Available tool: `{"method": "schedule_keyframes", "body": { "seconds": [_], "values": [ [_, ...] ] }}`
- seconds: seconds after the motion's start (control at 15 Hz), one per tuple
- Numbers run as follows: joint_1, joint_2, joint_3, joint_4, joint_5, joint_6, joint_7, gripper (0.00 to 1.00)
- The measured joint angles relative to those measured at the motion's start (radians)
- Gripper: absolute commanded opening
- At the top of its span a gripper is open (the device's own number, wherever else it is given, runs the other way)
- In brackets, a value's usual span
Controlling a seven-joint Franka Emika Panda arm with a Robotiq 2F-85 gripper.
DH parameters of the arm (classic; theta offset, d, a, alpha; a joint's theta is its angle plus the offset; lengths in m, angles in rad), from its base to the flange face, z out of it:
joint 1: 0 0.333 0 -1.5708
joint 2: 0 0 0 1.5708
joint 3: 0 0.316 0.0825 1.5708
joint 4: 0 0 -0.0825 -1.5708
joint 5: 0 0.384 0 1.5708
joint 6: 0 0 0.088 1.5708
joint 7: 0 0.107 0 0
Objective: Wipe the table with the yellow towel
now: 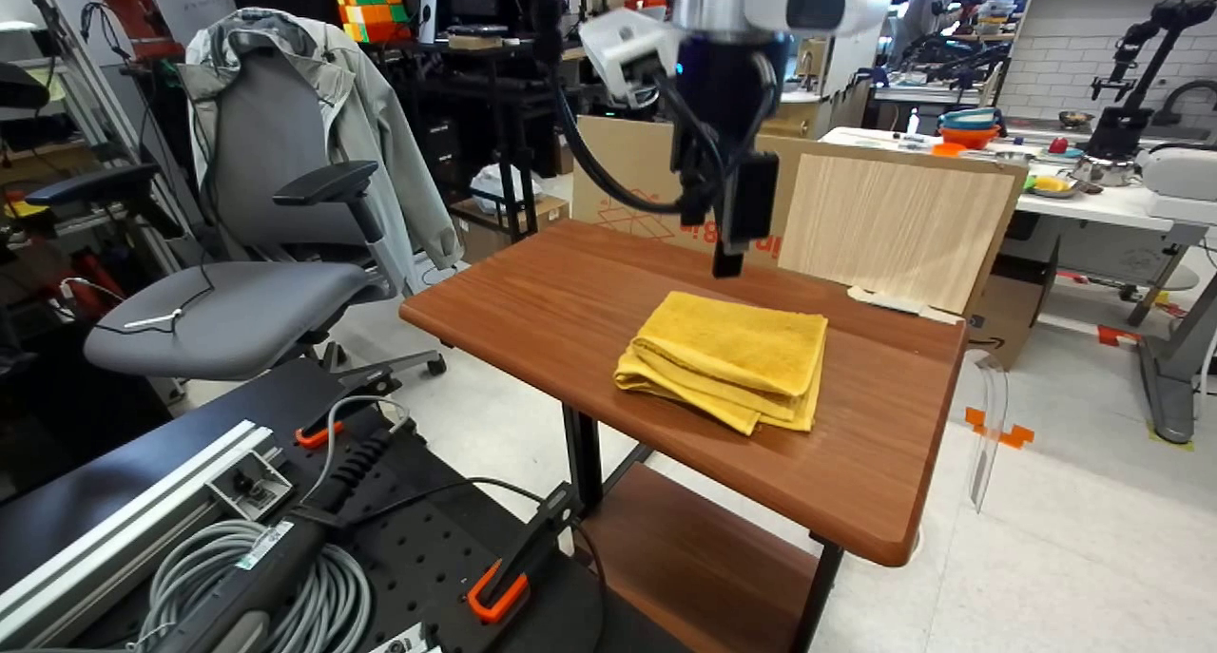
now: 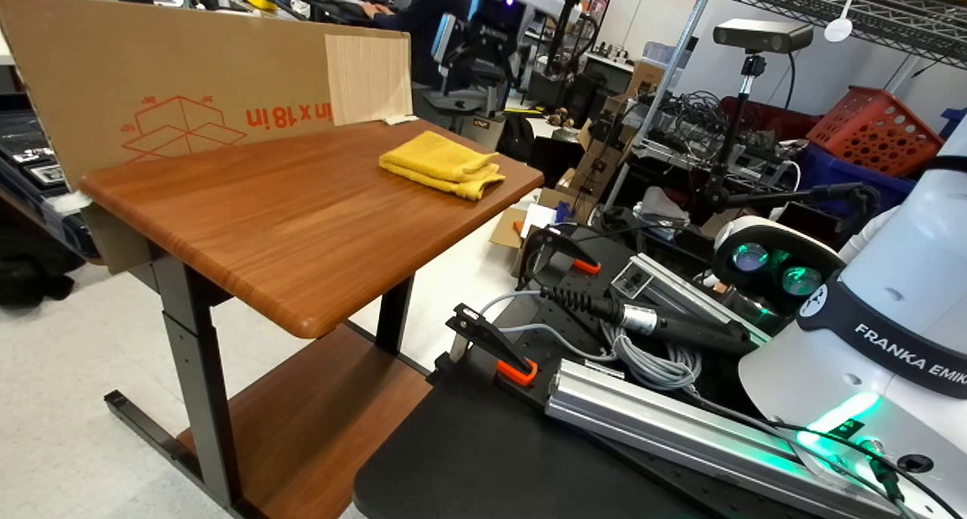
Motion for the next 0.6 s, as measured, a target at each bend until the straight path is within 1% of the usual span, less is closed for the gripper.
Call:
{"method": "schedule_keyframes", "body": {
  "seconds": [0.13,0.2,0.6],
  "values": [
    [-0.013,0.115,-0.011,0.059,0.06,0.02,-0.002,1.0],
    [-0.014,0.15,-0.013,0.077,0.064,0.023,-0.004,1.0],
    [-0.007,0.138,-0.015,0.076,0.064,0.023,-0.004,1.0]
  ]
}}
